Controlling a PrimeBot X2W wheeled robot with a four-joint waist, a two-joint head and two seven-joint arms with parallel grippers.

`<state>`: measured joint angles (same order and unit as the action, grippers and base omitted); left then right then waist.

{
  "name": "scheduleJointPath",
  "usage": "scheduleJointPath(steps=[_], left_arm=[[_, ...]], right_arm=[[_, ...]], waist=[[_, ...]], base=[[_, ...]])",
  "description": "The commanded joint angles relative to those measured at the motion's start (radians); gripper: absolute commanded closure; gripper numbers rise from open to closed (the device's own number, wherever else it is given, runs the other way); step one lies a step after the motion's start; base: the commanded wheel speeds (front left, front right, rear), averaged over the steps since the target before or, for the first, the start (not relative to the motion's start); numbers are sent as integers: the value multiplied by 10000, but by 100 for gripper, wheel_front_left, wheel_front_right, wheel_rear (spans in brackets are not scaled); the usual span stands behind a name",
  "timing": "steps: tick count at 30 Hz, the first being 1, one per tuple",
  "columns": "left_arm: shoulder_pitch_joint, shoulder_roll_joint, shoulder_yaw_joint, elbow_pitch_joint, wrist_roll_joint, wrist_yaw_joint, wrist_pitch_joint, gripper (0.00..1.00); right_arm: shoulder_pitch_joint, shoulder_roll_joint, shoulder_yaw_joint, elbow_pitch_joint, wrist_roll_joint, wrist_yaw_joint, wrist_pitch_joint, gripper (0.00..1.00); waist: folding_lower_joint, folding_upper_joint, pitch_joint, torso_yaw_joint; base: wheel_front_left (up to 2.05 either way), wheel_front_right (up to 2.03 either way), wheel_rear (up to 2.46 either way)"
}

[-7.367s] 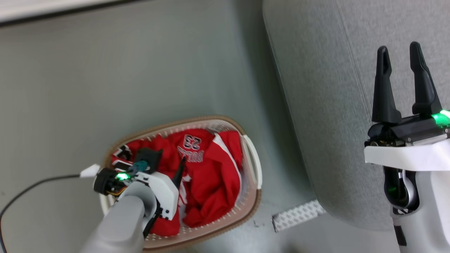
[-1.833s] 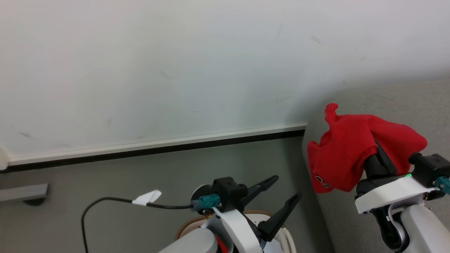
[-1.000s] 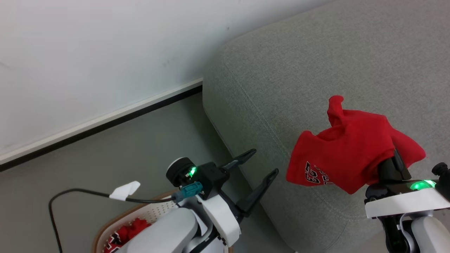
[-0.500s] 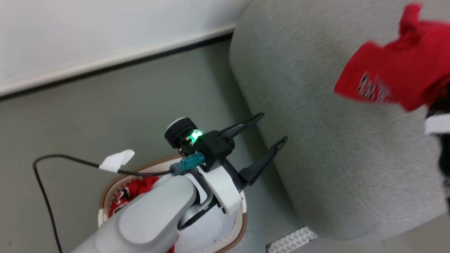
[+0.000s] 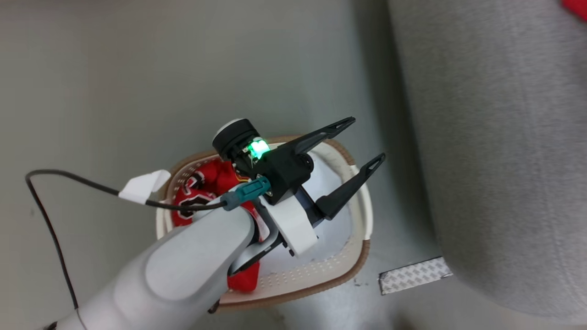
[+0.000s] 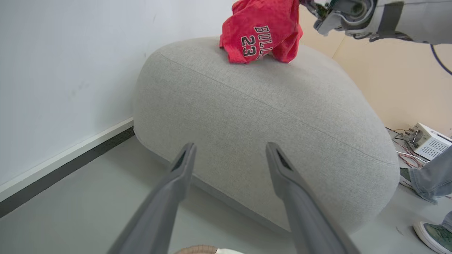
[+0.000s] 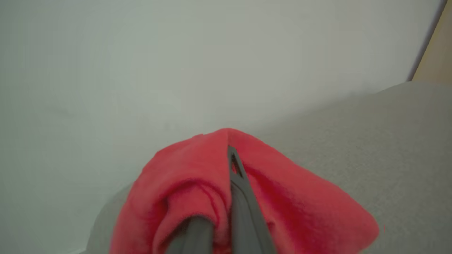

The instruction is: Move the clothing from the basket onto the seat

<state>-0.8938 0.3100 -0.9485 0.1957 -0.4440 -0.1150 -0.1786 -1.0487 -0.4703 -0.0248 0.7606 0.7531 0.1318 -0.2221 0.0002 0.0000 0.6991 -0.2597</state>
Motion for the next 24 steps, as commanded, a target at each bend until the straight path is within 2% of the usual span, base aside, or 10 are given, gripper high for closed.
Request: scheduleJointPath(steps=[1, 5, 6, 7, 8, 9, 17, 24], left_arm=[[-107, 15, 8, 17, 92, -16, -99, 0], [3, 7, 3, 278, -3, 8, -198, 0], [52, 16, -4, 369, -34, 7, -234, 0], [85, -4, -5, 424, -57, 18, -256, 0], [123, -19, 3, 500, -79, 28, -287, 0], [168, -26, 9, 580, -119, 36, -331, 0], [719, -358, 84, 1171, -495, 87, -657, 0], [1691, -520, 525, 1739, -976, 278, -840, 0]], right_arm=[[-135, -36, 120, 436, -215, -22, 161, 100], [-441, 6, 693, 2015, -672, -22, 1385, 100], [-491, -4, 796, 2340, -714, -22, 1708, 89], [-538, -30, 918, 2580, -778, -22, 1963, 62], [-539, 12, 1074, 2761, -812, -22, 2175, 21], [-515, 30, 1198, 2914, -831, -22, 2352, 0], [-72, -127, 2346, 3366, -997, -22, 3690, 0], [731, -478, 3598, 2412, -1211, -22, 3855, 0]], waist=[[-2, 0, 423, 481], [-2, 0, 288, 610], [-2, 0, 198, 612], [-2, 0, 107, 602], [-2, 0, -5, 584], [-2, 0, -123, 565], [-2, 0, -1637, 304], [-2, 0, -3587, 110]], base=[[0, 0, 0], [0, 0, 0], [0, 0, 0], [0, 0, 0], [0, 0, 0], [0, 0, 0], [0, 0, 0], [0, 0, 0]])
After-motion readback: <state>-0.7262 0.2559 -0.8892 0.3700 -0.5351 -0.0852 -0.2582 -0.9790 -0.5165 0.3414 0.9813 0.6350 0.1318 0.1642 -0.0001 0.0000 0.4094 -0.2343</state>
